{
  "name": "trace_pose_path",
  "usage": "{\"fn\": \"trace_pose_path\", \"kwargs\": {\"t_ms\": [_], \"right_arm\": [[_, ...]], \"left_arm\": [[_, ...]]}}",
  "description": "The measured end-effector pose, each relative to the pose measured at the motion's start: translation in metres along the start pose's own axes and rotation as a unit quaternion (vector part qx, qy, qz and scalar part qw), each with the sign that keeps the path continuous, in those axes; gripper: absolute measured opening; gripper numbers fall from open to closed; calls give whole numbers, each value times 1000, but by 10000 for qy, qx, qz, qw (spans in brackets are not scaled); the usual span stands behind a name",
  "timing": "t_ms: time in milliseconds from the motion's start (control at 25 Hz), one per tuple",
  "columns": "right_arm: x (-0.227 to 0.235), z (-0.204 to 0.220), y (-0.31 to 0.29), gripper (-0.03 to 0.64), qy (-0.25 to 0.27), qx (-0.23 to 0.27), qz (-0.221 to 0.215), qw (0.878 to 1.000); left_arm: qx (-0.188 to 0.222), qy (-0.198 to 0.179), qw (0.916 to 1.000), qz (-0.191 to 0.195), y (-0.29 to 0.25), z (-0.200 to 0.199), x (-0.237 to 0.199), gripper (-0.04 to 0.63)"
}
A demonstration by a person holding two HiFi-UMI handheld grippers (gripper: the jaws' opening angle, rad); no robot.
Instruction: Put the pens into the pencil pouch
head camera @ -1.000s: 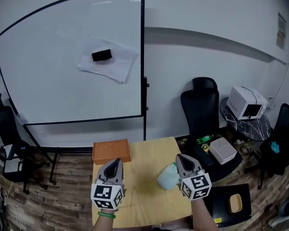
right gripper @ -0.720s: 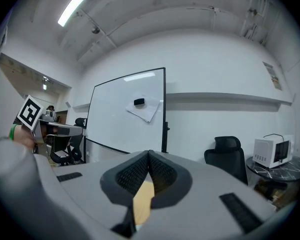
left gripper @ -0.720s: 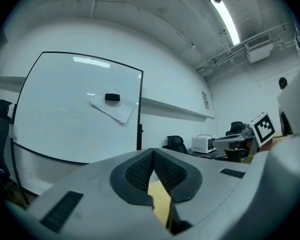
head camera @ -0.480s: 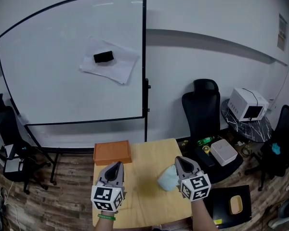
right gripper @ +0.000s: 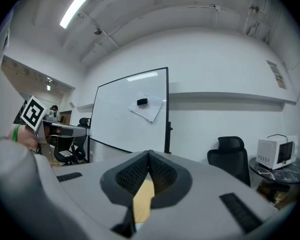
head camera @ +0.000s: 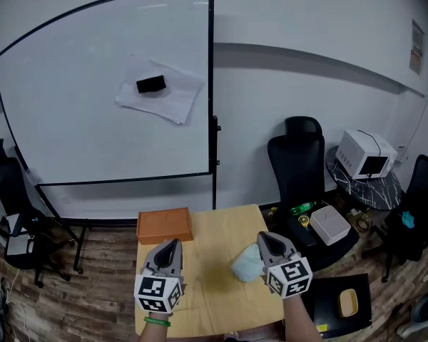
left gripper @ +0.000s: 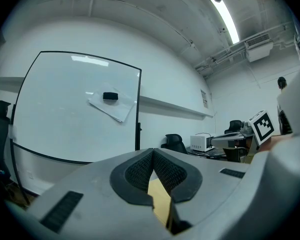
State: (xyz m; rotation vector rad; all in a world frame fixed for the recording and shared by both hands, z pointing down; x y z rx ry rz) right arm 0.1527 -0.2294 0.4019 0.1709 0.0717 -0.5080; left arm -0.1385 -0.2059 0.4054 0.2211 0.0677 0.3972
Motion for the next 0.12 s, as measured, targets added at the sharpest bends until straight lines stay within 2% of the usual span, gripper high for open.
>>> {"fn": "trace_pose_path", "kwargs": {"t_ms": [120], "right_arm": [[0, -1, 1, 0, -7, 10, -39, 10000]], "left_arm": [[-16, 1, 10000, -13, -1, 0, 1, 14]]}}
Point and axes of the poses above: the fingertips, and each gripper's own axes: y backward along the fingers, x to its right, z out of its underside, the point moved 8 cm from there along y, backward along the fingers, and after that the axes turned 13 degrees about x, right-handed, at the moved point
